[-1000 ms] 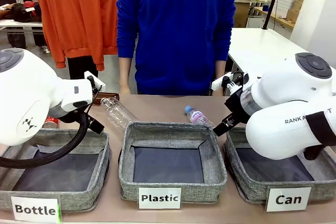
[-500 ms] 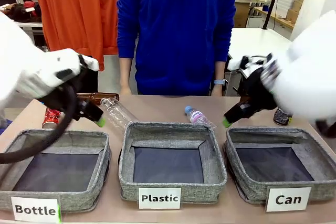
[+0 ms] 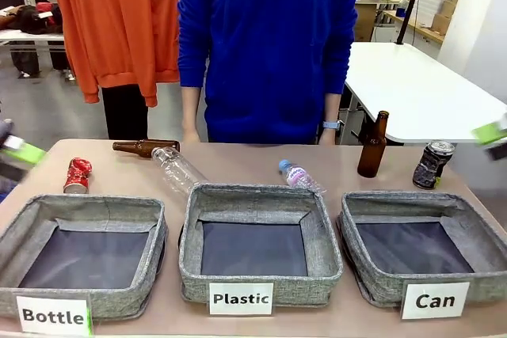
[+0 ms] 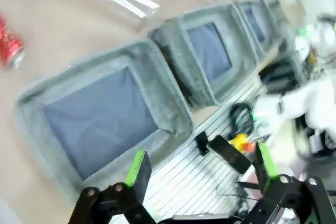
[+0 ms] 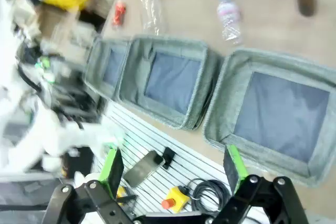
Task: Sort the can waste into the basket.
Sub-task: Pick up the can waste from the table and place it in the right Fabric basket.
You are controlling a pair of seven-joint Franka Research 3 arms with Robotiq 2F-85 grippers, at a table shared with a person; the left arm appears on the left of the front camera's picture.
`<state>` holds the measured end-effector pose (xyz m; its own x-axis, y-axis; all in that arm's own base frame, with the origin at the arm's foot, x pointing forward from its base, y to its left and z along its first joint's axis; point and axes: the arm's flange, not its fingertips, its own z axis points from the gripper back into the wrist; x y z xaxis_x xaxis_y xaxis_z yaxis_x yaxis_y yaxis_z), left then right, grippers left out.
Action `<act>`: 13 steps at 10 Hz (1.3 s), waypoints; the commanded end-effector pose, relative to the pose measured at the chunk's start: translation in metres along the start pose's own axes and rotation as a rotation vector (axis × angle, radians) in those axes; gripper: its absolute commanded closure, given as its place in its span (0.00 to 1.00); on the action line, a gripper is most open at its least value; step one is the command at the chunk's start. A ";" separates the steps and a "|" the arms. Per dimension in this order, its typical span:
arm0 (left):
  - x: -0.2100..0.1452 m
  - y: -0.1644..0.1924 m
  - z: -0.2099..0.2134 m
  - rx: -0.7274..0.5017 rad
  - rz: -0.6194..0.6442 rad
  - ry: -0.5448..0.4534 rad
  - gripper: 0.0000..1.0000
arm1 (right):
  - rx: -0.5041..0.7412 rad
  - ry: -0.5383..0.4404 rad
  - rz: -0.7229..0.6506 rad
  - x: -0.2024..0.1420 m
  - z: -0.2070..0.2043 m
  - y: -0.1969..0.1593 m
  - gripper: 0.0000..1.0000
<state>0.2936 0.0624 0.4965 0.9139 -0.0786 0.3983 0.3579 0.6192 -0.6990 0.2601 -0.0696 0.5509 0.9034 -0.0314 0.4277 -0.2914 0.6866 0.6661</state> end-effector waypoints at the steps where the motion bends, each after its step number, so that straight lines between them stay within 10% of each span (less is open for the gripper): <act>1: -0.021 0.069 0.051 -0.124 0.164 -0.254 0.00 | 0.115 -0.218 -0.207 -0.044 0.025 -0.087 0.00; 5: -0.069 0.118 0.056 -0.279 0.263 -0.662 0.00 | 0.172 -0.576 -0.553 -0.109 0.065 -0.199 0.00; 13: -0.082 0.141 0.106 -0.238 0.327 -0.632 0.00 | 0.139 -0.486 -0.534 -0.107 0.107 -0.196 0.00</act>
<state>0.2471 0.2373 0.4285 0.7195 0.6057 0.3397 0.1611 0.3302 -0.9300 0.1853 -0.2758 0.4392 0.7096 -0.6764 0.1975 0.1168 0.3892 0.9137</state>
